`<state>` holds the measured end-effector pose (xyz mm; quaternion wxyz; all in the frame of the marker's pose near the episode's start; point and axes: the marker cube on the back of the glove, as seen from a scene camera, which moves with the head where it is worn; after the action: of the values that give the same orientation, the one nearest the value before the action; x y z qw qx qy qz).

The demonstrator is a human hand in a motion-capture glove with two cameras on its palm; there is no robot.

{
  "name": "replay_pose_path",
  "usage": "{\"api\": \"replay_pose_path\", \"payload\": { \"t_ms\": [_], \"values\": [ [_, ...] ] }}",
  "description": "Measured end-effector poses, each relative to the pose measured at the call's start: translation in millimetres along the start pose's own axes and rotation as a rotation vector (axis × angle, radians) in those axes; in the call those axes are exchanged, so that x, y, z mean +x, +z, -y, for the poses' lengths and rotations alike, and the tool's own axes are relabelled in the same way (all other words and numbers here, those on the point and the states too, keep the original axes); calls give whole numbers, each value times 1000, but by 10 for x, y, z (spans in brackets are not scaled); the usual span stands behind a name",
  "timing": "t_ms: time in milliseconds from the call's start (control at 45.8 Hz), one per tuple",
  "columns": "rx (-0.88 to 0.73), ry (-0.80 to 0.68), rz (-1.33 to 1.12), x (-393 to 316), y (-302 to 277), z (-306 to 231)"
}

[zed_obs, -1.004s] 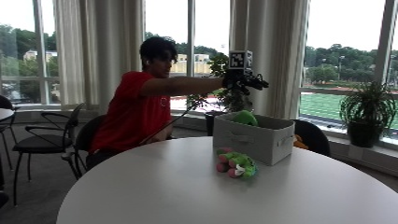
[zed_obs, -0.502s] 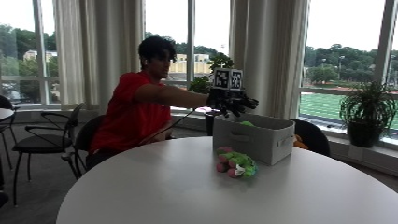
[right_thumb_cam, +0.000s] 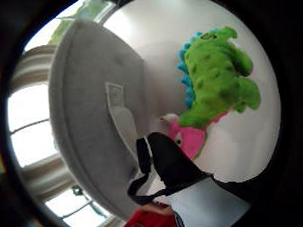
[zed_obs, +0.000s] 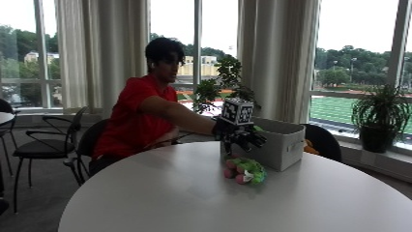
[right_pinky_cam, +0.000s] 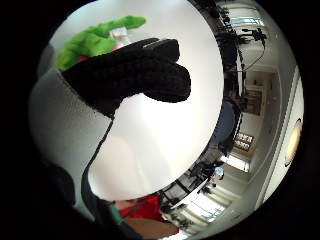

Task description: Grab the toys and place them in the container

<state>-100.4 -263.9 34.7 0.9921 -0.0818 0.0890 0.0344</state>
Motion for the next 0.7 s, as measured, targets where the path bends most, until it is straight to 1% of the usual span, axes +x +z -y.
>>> {"api": "replay_pose_path", "payload": {
  "t_ms": [175, 393, 567, 698],
  "values": [
    [-25, 3, -37, -21, 267, 144],
    [-104, 26, -25, 139, 474, 334],
    [-123, 42, -38, 77, 654, 380],
    [-130, 35, -44, 90, 685, 407]
  ]
}}
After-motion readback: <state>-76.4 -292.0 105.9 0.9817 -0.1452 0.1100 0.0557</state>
